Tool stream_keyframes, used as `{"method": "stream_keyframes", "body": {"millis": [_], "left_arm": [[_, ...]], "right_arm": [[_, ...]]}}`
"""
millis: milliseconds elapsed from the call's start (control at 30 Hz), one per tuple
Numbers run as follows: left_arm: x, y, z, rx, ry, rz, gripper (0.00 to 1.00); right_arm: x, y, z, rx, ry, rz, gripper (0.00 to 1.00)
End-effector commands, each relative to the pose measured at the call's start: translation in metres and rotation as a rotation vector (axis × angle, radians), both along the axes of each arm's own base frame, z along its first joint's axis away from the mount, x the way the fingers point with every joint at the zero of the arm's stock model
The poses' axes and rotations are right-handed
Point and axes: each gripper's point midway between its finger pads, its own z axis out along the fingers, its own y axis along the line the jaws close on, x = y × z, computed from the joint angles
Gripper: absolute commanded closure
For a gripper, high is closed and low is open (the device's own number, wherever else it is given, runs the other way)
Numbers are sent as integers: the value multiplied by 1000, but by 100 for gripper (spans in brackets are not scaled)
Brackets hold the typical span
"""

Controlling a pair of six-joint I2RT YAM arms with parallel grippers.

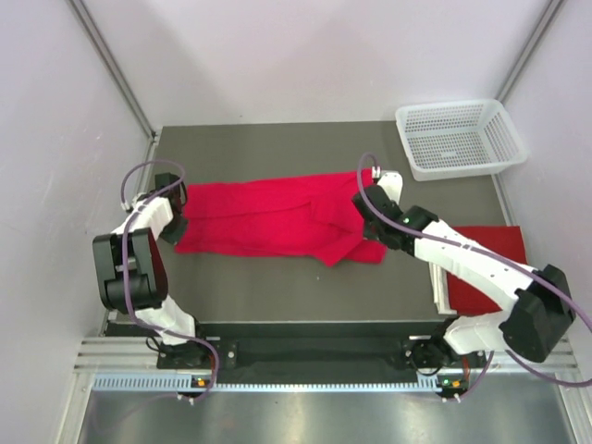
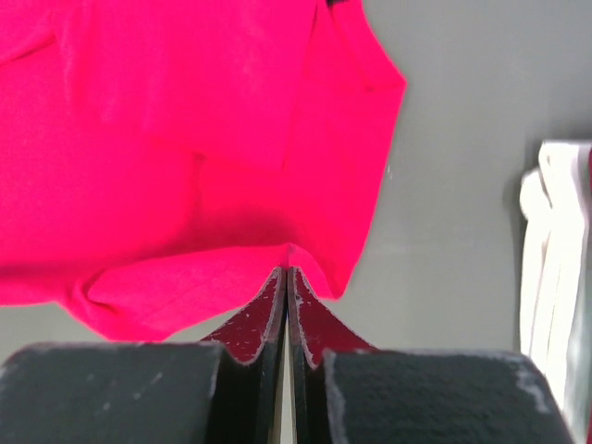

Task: Fold and stack the t-shirts
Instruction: Fold the tshirt

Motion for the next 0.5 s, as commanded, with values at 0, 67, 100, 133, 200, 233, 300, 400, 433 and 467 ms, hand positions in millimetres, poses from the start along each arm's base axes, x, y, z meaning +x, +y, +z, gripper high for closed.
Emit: {"method": "stream_keyframes", "body": {"millis": [0, 67, 100, 133, 200, 233, 300, 400, 433, 467], "left_arm": [[20, 9, 11, 35, -16, -10, 100], [23, 10, 9, 36, -6, -14, 100], [26, 10, 9, 32, -12, -12, 100], [28, 9, 9, 28, -16, -14, 100], [34, 9, 10, 24, -28, -12, 100], [38, 8, 10, 17, -35, -15, 100], [44, 8, 11, 13, -33, -19, 100], [51, 9, 10, 10, -14, -28, 100], [53, 9, 8, 11, -6, -39, 100], [54, 8, 5, 10, 5, -45, 100]], "right_arm": [[31, 2, 12, -5, -19, 43, 100], [38, 0, 9, -17, -6, 53, 100], [45, -3, 8, -25, 1, 41, 100], [49, -3, 8, -30, 5, 43, 100], [59, -7, 8, -46, 11, 37, 100], [62, -7, 7, -52, 15, 43, 100], [70, -8, 8, -64, 17, 39, 100], [80, -10, 7, -87, 29, 38, 100], [82, -10, 7, -96, 32, 42, 100], [85, -12, 8, -99, 34, 37, 100]]}}
